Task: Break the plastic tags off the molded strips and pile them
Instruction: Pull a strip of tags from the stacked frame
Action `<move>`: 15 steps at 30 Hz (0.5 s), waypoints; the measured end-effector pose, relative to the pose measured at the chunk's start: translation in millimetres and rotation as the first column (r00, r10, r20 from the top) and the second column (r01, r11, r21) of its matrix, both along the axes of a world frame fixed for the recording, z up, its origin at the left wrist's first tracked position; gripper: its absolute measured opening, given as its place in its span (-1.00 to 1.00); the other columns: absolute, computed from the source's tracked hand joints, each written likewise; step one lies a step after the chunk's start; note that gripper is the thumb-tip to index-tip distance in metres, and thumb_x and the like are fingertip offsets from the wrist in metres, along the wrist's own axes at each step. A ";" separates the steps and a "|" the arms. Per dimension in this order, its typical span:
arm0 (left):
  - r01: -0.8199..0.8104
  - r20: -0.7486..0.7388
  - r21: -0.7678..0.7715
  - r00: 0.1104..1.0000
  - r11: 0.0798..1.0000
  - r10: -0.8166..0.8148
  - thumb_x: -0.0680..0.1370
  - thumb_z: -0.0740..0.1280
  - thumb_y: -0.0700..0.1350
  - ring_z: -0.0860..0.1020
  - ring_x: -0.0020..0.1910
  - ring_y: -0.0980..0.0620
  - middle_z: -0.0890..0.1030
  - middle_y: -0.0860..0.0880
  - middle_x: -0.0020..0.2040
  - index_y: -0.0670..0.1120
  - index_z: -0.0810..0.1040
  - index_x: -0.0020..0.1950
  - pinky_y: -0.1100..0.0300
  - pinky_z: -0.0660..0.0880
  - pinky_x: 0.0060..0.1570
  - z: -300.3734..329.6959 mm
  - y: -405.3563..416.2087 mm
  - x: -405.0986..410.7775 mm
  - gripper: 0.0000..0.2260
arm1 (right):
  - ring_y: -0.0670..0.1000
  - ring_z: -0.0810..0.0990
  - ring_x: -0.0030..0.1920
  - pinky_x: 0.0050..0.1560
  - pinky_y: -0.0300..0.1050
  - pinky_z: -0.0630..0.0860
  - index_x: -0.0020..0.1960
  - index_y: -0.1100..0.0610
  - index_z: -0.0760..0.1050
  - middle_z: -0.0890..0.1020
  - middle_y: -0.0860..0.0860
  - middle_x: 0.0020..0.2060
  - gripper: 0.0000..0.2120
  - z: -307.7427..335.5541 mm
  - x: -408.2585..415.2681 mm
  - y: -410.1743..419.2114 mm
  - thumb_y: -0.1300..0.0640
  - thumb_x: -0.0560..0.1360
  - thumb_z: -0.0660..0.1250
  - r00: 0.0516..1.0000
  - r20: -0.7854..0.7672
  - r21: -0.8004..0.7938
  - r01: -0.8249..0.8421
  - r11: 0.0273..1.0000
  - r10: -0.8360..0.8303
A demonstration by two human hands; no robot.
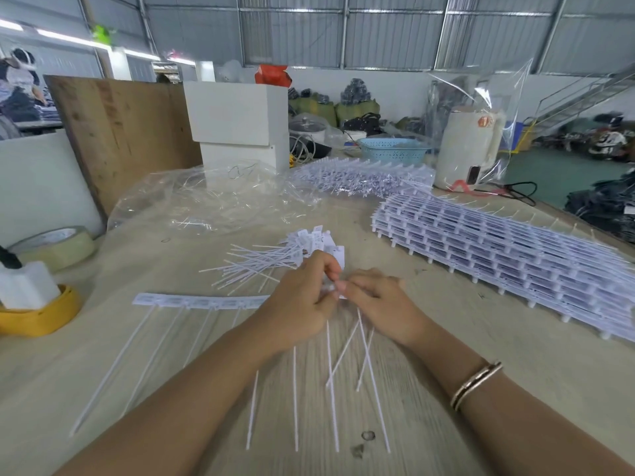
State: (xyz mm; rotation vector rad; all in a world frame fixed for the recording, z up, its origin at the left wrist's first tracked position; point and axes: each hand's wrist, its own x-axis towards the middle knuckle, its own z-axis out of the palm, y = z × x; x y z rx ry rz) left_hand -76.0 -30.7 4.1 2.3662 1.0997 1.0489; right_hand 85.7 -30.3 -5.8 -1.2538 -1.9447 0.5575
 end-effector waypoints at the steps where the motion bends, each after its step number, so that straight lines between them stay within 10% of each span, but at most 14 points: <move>1: -0.005 -0.006 -0.018 1.000 1.000 0.005 0.56 0.27 -0.17 0.44 -0.30 0.23 0.44 0.16 -0.20 -0.01 0.36 0.06 0.36 0.32 -0.29 0.9 0.8 -2.2 -0.86 | -0.09 0.43 -0.11 0.25 0.21 0.27 -0.39 -0.23 0.47 0.50 -0.25 -0.38 -0.63 -0.3 2.0 0.8 0.06 0.56 0.25 0.999 -0.037 0.000 -0.019 1.000 0.019; 7: -0.166 -0.215 -0.001 0.963 0.986 0.162 0.62 0.13 0.03 0.52 -0.27 -0.01 0.56 -0.04 -0.30 -0.08 0.46 -0.24 0.11 0.39 -0.20 1.4 12.2 -14.6 -0.69 | -0.29 0.44 -0.16 0.14 -0.04 0.30 -0.35 -0.31 0.54 0.54 -0.35 -0.34 -0.60 3.6 6.2 -2.7 0.12 0.54 0.29 0.979 -0.193 -0.030 -0.069 0.997 0.062; 15: -0.137 0.125 -0.248 0.977 0.959 0.172 0.62 0.18 -0.07 0.45 -0.40 0.13 0.52 0.04 -0.42 -0.15 0.53 -0.27 0.27 0.32 -0.32 2.1 14.6 -9.6 -0.68 | -0.09 0.54 -0.07 0.23 0.32 0.26 -0.14 -0.21 0.56 0.64 -0.08 -0.23 -0.82 6.0 1.1 -5.1 0.09 0.45 0.41 0.986 -0.165 0.071 -0.022 0.997 0.033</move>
